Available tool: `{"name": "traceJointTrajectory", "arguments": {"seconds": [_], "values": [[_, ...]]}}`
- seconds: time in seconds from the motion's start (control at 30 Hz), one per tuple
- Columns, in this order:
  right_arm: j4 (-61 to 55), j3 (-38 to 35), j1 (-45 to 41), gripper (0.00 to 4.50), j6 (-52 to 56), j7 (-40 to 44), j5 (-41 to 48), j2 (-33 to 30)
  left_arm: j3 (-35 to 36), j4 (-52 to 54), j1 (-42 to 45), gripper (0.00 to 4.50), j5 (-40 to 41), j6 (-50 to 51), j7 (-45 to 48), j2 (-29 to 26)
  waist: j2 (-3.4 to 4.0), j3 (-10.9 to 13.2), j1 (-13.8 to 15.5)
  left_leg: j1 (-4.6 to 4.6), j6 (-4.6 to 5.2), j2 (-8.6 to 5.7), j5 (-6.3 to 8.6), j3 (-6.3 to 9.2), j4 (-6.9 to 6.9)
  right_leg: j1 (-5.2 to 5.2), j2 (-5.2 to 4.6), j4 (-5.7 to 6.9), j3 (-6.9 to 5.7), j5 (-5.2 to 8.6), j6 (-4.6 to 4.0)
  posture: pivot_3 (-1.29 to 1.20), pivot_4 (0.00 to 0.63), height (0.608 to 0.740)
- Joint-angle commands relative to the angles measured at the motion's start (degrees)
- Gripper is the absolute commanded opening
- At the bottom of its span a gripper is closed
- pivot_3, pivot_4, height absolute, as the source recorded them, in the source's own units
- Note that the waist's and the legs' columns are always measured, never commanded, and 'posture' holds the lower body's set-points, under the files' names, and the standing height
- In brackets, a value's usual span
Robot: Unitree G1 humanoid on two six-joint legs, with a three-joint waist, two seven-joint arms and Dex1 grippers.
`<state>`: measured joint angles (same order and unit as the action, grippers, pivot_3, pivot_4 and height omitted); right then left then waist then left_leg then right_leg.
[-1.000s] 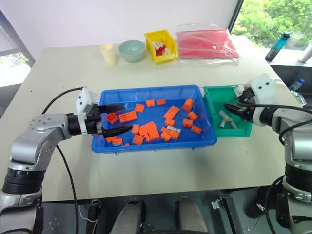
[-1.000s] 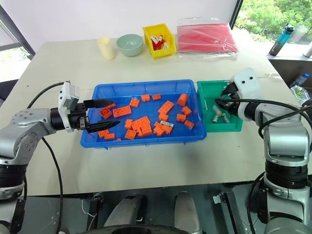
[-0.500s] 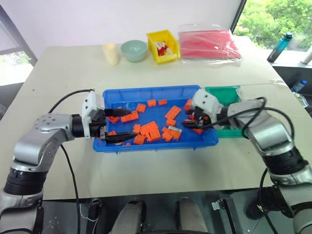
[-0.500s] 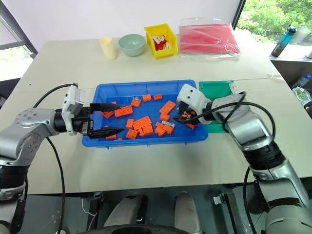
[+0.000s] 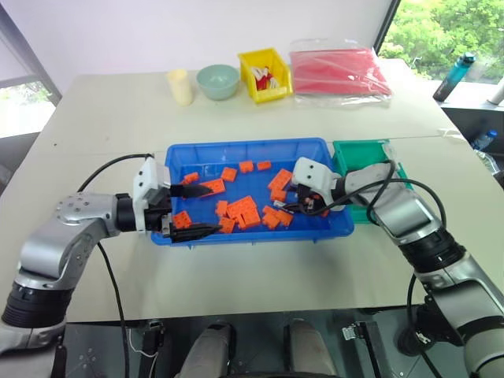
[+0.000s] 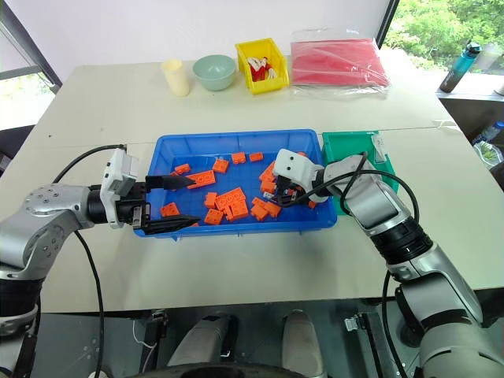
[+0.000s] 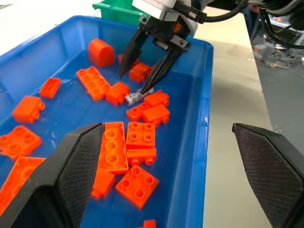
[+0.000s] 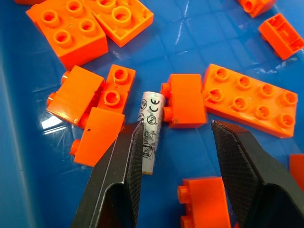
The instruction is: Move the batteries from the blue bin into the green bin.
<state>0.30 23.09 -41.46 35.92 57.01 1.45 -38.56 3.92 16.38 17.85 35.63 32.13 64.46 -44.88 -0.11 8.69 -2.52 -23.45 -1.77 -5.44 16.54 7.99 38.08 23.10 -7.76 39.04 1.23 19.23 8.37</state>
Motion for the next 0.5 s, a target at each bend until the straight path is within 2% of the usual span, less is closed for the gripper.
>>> {"name": "traceJointTrajectory", "arguments": {"seconds": [0.03, 0.27, 0.37, 0.47, 0.5], "values": [[-0.9, -1.0, -1.0, 2.30, -0.1, 0.7, 0.0, 0.3, 2.4, 1.4, -0.4, 4.50, 0.6, -0.7, -0.7, -0.6, 0.00, 0.0, 0.0, 0.00, 0.00, 0.00, 0.00, 0.00, -0.01, 0.00, 0.00, 0.00, 0.00, 0.00, 0.00, 0.00, 0.150, 0.740], [-3.0, -0.9, 0.1, 2.30, 1.4, 1.2, 0.0, 0.3, 2.2, 0.9, 0.8, 4.50, 0.6, -0.6, -1.4, -0.6, 0.00, 0.0, 0.0, 0.00, 0.00, 0.00, 0.00, 0.00, -0.02, 0.01, 0.00, 0.00, 0.00, 0.00, 0.00, 0.00, 0.150, 0.740], [-1.4, 0.5, 1.1, 1.54, 0.2, 0.9, -1.2, 0.8, 1.9, 0.5, 1.8, 4.50, 0.5, -0.5, -1.5, -0.5, 0.00, 0.0, 0.0, 0.00, 0.00, 0.00, 0.00, 0.00, -0.02, 0.01, 0.00, -0.01, 0.00, 0.00, 0.00, 0.00, 0.150, 0.740], [-0.9, 0.9, 1.9, 0.10, -0.4, 1.0, -1.7, 1.1, 1.8, 0.1, 2.8, 4.50, 0.4, -0.5, -1.6, -0.5, 0.00, 0.0, -0.1, 0.00, 0.00, 0.00, 0.00, 0.01, -0.02, 0.00, 0.00, -0.01, -0.01, 0.00, 0.00, 0.00, 0.150, 0.740], [-0.9, 0.8, 2.0, 0.10, -0.5, 1.0, -1.9, 1.1, 1.7, -0.1, 3.1, 4.50, 0.5, -0.5, -1.5, -0.5, 0.00, 0.0, -0.1, 0.00, 0.00, 0.00, 0.00, 0.00, -0.02, 0.00, 0.00, 0.00, 0.00, 0.00, 0.00, 0.00, 0.150, 0.740]]}}
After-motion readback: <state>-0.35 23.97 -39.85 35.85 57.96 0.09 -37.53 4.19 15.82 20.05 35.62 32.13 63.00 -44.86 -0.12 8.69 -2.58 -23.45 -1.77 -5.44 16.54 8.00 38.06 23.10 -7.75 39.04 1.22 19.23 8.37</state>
